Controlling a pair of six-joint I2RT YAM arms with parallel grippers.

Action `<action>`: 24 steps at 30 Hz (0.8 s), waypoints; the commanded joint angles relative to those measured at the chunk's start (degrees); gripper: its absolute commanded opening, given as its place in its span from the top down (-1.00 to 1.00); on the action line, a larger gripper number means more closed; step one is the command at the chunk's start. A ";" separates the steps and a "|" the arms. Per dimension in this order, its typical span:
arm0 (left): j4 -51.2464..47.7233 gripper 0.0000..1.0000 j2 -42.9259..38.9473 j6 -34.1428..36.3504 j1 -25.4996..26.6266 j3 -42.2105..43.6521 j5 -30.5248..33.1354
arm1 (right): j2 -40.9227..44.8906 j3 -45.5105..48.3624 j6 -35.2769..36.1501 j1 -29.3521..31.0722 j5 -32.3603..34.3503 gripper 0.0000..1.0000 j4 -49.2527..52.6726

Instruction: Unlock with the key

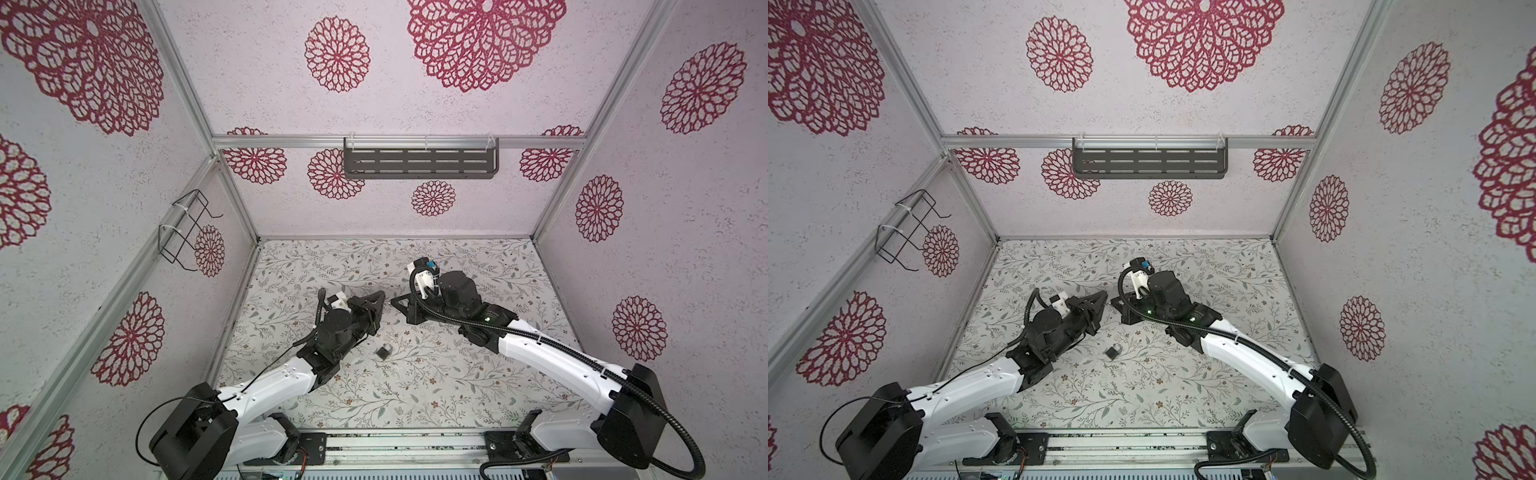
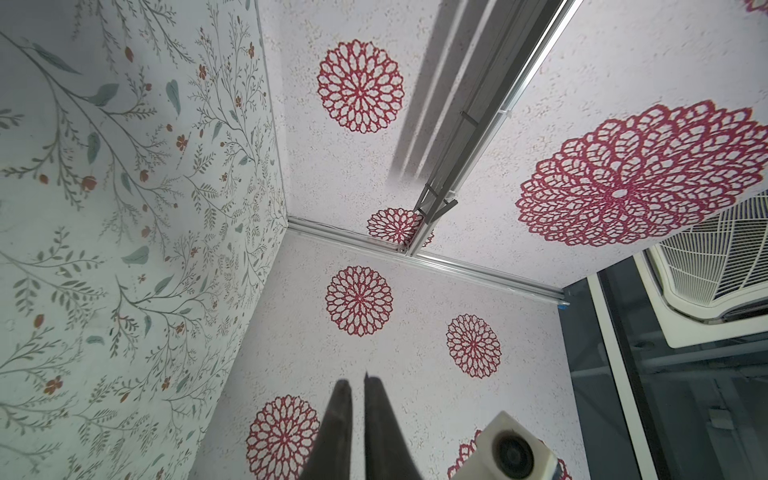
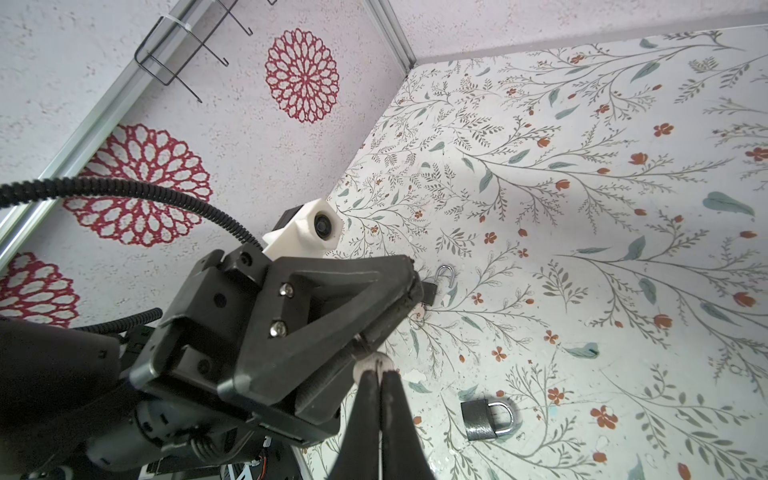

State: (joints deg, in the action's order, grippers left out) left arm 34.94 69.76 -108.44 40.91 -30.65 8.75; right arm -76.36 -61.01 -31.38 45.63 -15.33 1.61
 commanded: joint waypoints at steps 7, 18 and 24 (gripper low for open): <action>1.44 1.00 0.12 0.30 0.32 0.38 0.75 | 2.34 -0.68 2.76 -0.27 1.49 1.00 0.59; -7.73 1.00 -1.27 15.87 -1.15 -6.47 -3.97 | 4.97 -2.17 2.99 -0.94 2.51 0.32 4.11; -29.81 1.00 -3.11 34.25 -1.20 -16.88 -5.95 | 8.10 0.22 0.44 -2.23 0.55 -0.15 4.94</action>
State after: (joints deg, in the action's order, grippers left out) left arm 17.56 68.45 -86.39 39.86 -43.48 4.10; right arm -71.16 -61.01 -29.89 44.25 -13.78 6.57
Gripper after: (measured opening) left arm 0.046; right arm 0.560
